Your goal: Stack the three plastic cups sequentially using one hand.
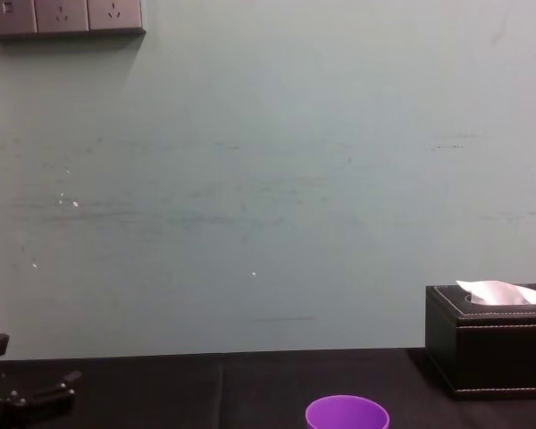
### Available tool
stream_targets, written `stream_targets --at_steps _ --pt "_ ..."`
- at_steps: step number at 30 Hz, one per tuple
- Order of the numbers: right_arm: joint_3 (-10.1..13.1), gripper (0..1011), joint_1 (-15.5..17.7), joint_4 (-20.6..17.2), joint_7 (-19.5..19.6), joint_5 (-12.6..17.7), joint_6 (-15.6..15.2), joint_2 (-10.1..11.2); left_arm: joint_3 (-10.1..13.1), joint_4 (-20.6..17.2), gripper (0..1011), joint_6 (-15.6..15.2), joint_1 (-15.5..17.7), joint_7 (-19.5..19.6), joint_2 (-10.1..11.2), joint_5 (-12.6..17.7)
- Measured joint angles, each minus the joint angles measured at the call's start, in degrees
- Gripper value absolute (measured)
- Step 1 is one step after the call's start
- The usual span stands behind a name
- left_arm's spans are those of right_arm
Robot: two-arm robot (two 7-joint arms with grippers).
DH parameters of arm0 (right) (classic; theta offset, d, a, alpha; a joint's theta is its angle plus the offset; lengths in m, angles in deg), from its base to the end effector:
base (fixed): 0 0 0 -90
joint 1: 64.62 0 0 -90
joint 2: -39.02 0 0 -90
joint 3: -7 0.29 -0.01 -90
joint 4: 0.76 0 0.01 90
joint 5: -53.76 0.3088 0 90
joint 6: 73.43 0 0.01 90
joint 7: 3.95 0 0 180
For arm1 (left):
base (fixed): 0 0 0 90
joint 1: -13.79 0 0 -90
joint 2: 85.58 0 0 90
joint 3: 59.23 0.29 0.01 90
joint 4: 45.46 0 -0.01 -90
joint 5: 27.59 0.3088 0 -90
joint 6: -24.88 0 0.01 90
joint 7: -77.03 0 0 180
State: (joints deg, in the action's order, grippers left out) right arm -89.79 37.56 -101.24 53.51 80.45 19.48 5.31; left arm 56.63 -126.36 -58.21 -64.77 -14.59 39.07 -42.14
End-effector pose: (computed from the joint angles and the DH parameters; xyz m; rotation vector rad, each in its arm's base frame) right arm 0.2807 -0.1796 -0.2302 -0.4694 -0.1429 -0.7071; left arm 0.3581 0.0827 -0.3022 0.3043 -0.2852 1.2480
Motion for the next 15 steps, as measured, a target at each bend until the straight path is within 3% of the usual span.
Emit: stream_targets --at_steps 6,15 --pt "0.2 1000 1.1 -0.4 -2.5 0.8 -0.2 -0.3 0.0 0.0 1010 0.0 0.0 0.0 0.0 0.0" --pt "0.1 1000 1.7 -0.5 -3.2 1.3 -1.4 -2.0 0.0 0.0 1010 0.0 0.0 0.0 0.0 0.0"
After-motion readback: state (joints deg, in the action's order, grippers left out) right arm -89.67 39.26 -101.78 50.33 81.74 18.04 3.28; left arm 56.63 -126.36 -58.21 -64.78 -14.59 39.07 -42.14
